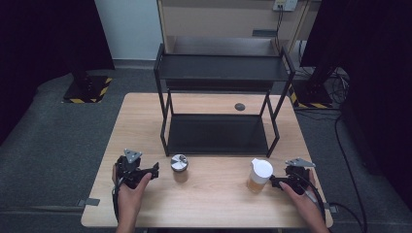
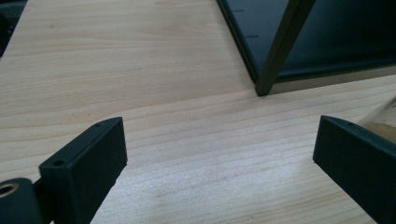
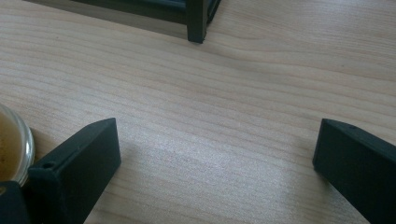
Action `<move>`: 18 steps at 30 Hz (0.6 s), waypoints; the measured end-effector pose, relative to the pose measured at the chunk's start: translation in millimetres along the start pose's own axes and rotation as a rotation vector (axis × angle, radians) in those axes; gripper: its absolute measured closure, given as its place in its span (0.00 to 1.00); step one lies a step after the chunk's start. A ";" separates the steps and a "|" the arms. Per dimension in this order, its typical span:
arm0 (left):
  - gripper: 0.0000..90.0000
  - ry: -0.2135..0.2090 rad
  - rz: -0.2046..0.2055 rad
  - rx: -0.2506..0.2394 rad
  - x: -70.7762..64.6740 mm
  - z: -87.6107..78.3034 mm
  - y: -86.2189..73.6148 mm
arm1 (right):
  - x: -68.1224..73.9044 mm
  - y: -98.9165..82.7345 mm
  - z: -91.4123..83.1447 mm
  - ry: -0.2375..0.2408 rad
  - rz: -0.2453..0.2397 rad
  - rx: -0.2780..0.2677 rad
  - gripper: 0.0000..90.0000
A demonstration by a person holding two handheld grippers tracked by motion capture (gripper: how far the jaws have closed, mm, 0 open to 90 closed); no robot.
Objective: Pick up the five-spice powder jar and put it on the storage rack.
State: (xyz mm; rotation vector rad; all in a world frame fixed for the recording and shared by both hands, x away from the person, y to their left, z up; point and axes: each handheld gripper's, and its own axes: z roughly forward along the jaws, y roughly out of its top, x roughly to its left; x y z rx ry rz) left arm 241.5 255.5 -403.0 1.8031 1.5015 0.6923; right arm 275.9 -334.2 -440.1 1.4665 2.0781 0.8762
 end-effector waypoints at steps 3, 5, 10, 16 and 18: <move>0.02 -0.002 0.000 -0.007 -1.4 -3.3 0.5 | 0.0 0.0 0.0 0.000 0.000 0.000 0.02; 0.02 -0.006 -0.003 -0.013 -1.9 -5.6 0.5 | 0.0 0.0 0.0 0.000 0.000 0.000 0.02; 0.02 -0.006 0.002 -0.019 -4.5 -10.8 1.1 | 0.0 0.0 0.0 0.000 0.000 0.000 0.02; 0.02 -0.011 -0.007 -0.035 -5.4 -14.5 1.1 | -0.4 0.0 -0.1 0.001 -0.002 0.000 0.02; 0.02 -0.014 -0.007 -0.044 -6.1 -16.2 0.9 | -0.4 0.0 -0.1 0.002 -0.002 0.000 0.02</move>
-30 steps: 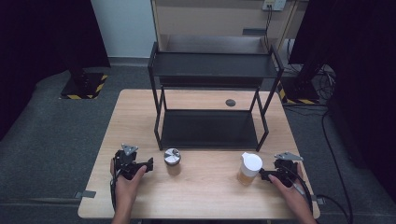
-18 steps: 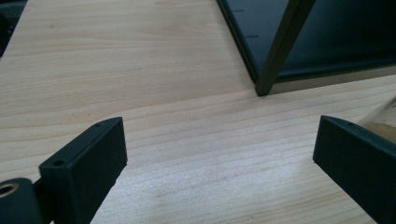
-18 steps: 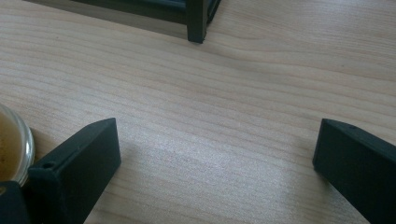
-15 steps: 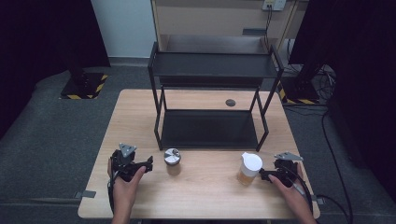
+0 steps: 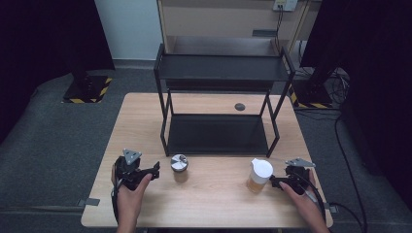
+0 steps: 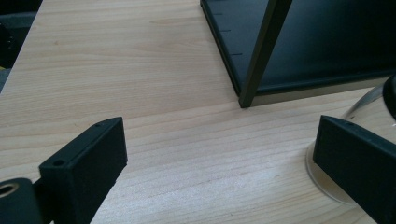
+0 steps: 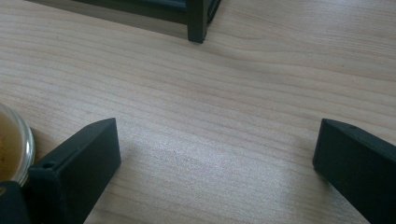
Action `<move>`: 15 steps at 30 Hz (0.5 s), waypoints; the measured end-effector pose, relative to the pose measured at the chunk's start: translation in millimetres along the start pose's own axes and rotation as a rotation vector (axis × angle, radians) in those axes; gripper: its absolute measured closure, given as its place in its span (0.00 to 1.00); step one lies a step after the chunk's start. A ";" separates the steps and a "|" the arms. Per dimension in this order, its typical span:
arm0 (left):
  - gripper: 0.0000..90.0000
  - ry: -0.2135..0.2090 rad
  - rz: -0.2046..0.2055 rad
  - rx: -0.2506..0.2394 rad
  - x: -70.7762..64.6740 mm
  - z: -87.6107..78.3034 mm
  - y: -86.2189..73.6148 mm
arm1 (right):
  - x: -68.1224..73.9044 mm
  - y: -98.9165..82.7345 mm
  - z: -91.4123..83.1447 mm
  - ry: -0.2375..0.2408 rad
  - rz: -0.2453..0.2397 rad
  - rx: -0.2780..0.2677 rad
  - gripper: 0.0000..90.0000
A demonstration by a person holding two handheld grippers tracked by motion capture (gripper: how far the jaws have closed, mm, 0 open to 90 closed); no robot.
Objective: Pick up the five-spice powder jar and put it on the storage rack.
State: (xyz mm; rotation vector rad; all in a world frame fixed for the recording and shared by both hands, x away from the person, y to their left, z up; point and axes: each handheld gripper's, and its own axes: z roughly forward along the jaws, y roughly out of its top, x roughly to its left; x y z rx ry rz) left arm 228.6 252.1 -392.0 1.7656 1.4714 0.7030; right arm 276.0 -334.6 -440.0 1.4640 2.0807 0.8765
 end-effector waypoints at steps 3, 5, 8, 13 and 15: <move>0.02 -0.005 -0.001 -0.002 -0.3 -1.0 0.4 | -0.1 0.0 0.0 0.000 -0.001 0.000 0.02; 0.02 -0.005 -0.001 -0.004 -0.3 -1.6 0.7 | -0.2 0.1 -0.1 0.001 -0.001 0.001 0.02; 0.02 -0.003 -0.004 -0.006 -0.1 -3.7 1.4 | -0.3 -0.1 -0.1 0.001 -0.001 0.000 0.02; 0.02 -0.008 -0.001 -0.022 -2.0 -9.3 2.5 | -0.4 -0.1 -0.1 0.001 -0.001 0.000 0.02; 0.02 -0.012 0.008 -0.024 -4.0 -11.3 4.1 | -0.4 -0.1 -0.1 0.002 -0.001 0.000 0.02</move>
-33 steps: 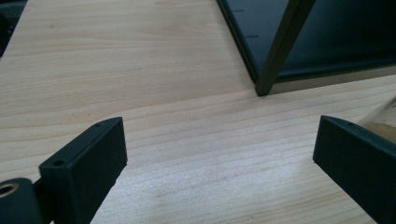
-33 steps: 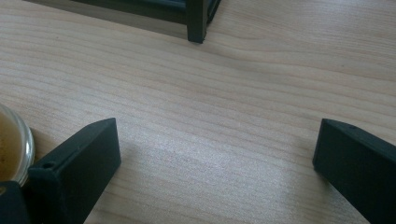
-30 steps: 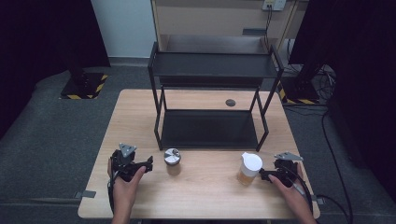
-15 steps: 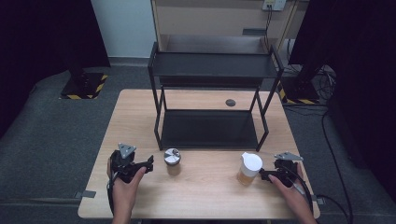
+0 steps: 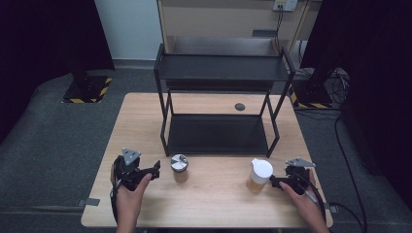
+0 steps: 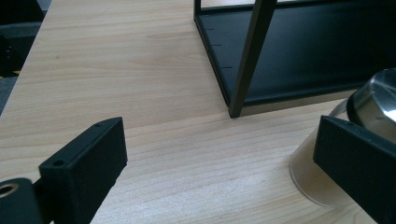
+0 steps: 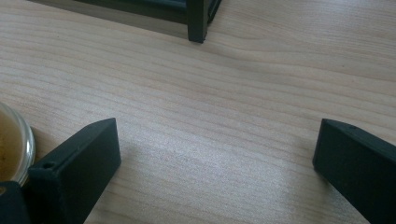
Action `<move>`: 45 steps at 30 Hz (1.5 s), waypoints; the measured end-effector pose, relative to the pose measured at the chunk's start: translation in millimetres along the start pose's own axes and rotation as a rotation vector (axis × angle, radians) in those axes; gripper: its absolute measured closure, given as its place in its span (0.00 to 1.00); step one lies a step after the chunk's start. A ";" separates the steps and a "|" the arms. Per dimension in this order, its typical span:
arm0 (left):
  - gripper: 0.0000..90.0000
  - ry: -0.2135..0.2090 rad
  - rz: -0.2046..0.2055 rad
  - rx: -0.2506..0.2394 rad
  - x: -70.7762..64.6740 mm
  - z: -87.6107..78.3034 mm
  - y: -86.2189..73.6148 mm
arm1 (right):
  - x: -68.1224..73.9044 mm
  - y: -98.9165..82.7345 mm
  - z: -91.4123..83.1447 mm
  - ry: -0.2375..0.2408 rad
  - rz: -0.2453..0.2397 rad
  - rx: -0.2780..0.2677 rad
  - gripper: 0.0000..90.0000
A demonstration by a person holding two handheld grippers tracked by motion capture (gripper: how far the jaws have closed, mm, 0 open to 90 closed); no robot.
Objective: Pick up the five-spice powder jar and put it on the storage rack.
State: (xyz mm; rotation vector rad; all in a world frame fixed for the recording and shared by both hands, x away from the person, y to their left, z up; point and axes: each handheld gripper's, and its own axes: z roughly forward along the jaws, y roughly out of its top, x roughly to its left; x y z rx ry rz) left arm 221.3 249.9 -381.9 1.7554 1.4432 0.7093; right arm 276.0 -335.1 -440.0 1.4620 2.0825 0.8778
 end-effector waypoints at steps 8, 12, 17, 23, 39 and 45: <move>0.02 -0.018 0.001 -0.019 -4.0 -6.3 3.1 | -0.3 0.0 -0.1 0.001 -0.001 0.000 0.02; 0.02 -0.036 0.011 -0.032 -8.8 -10.8 5.9 | -0.4 0.0 0.0 0.002 -0.002 0.000 0.02; 0.02 -0.056 0.019 -0.043 -13.7 -12.8 7.5 | -0.4 0.0 -0.1 0.002 -0.002 0.000 0.02; 0.01 -0.075 0.034 -0.049 -20.6 -13.5 8.6 | -0.4 0.0 0.0 0.002 -0.001 0.000 0.02; 0.01 -0.138 0.116 -0.033 -46.5 -4.4 9.5 | -0.6 -0.1 -0.1 0.002 -0.002 0.000 0.02; 0.01 -0.148 0.138 -0.011 -52.1 1.2 9.1 | -0.7 -0.1 -0.1 0.003 -0.003 0.000 0.02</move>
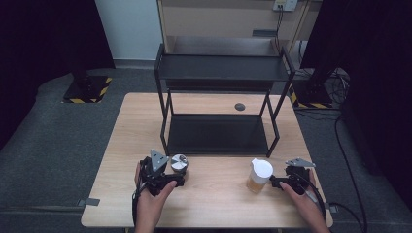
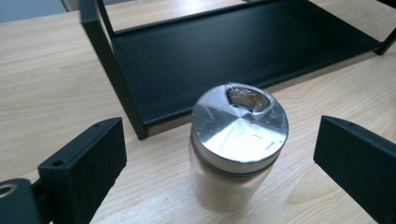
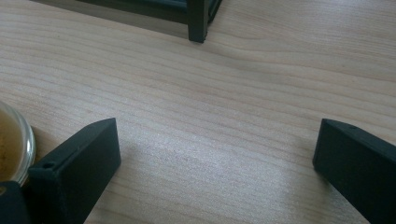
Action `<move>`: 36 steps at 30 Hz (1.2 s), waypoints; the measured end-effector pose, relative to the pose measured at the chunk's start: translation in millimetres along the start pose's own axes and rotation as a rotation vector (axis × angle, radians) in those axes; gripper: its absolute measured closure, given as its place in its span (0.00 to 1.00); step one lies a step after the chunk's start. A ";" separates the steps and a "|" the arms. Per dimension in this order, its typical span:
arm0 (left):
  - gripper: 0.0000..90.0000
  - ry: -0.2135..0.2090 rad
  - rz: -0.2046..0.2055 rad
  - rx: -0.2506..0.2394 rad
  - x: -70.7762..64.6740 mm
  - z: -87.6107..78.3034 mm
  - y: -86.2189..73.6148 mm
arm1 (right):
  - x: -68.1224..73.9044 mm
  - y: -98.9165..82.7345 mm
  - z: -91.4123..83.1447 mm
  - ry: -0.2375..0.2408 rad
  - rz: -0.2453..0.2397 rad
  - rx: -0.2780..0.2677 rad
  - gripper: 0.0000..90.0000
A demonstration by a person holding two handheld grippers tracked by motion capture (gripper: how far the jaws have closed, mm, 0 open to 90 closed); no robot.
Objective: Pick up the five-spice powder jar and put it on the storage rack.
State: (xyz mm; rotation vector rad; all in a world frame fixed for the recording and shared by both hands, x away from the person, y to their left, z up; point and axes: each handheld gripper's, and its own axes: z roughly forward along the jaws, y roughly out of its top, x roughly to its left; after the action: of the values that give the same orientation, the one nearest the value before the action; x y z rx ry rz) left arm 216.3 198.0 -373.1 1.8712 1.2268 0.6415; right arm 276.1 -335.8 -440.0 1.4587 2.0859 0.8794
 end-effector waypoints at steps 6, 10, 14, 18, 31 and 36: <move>0.01 -0.009 0.008 0.022 -2.9 7.6 -1.7 | -0.1 0.0 0.0 0.000 -0.001 0.000 0.02; 0.01 -0.012 0.011 0.036 -3.8 12.0 -2.9 | -0.1 -0.1 0.0 0.001 0.000 0.000 0.02; 0.01 -0.012 0.009 0.050 -3.8 16.7 -4.1 | -0.2 -0.1 0.0 0.001 -0.001 0.000 0.02; 0.01 -0.013 0.006 0.060 -3.2 19.8 -5.1 | -0.2 -0.1 0.0 0.001 -0.001 0.000 0.02; 0.01 -0.015 -0.004 0.102 0.2 33.5 -7.4 | -0.2 -0.1 0.0 0.001 -0.001 0.000 0.02; 0.01 -0.012 -0.003 0.113 1.4 37.1 -7.2 | -0.2 -0.1 0.0 0.001 -0.001 0.000 0.02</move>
State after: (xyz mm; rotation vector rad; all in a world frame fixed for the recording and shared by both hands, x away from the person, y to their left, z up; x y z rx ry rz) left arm 241.3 188.3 -399.8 1.9624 1.2816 0.5692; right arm 276.1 -336.0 -440.1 1.4573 2.0868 0.8798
